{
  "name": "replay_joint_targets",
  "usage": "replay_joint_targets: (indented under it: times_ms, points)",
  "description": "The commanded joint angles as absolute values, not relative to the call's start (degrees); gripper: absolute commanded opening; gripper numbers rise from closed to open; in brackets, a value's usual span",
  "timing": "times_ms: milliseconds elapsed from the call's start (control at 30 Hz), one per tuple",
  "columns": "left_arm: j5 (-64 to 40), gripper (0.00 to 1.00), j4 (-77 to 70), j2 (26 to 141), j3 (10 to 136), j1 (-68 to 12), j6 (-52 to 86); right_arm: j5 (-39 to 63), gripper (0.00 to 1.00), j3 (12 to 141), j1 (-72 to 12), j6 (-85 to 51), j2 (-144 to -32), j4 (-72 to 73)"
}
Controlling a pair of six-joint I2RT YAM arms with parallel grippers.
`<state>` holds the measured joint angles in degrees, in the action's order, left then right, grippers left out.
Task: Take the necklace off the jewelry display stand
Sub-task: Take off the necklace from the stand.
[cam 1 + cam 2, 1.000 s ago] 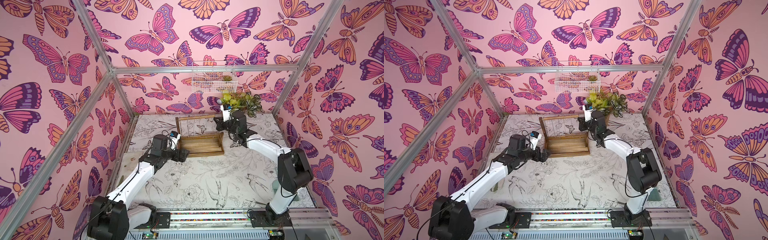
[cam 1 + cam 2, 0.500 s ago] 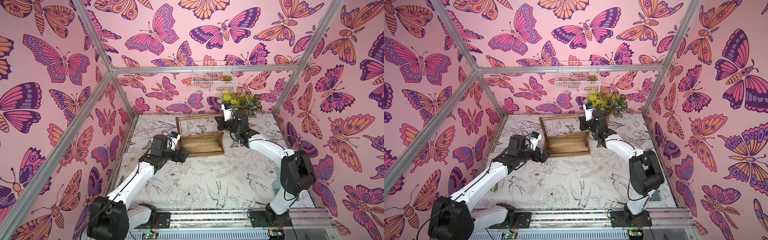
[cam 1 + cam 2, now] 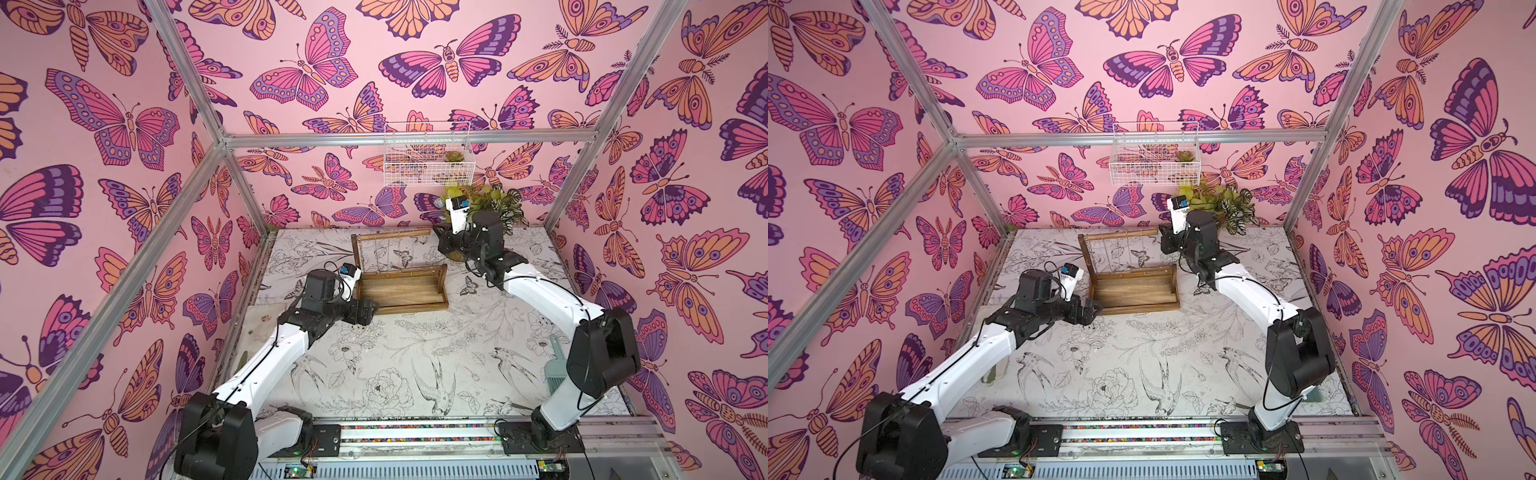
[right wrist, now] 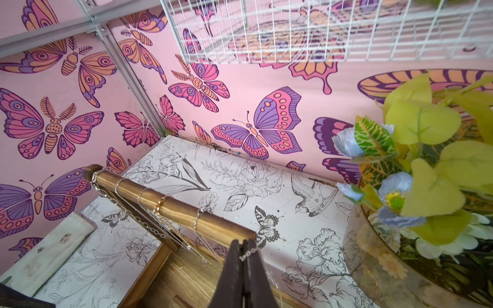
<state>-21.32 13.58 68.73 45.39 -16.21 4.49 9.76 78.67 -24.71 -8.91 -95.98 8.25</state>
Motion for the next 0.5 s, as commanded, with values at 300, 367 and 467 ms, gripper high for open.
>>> replay_joint_targets:
  times_ms: [300, 367, 467]
  points:
    - [-23.6, 1.00, 14.5, 69.7, 46.7, -17.4, 2.9, 8.2, 0.02, 85.6, -24.5, -6.9, -91.8, -0.7]
    - [-24.1, 1.00, 14.5, 69.8, 46.9, -17.5, 2.7, 8.0, 0.02, 86.4, -24.7, -6.8, -91.4, -1.6]
    - [-25.1, 1.00, 14.3, 70.2, 47.0, -17.6, 2.5, 7.6, 0.02, 88.2, -25.0, -6.5, -91.0, -3.8]
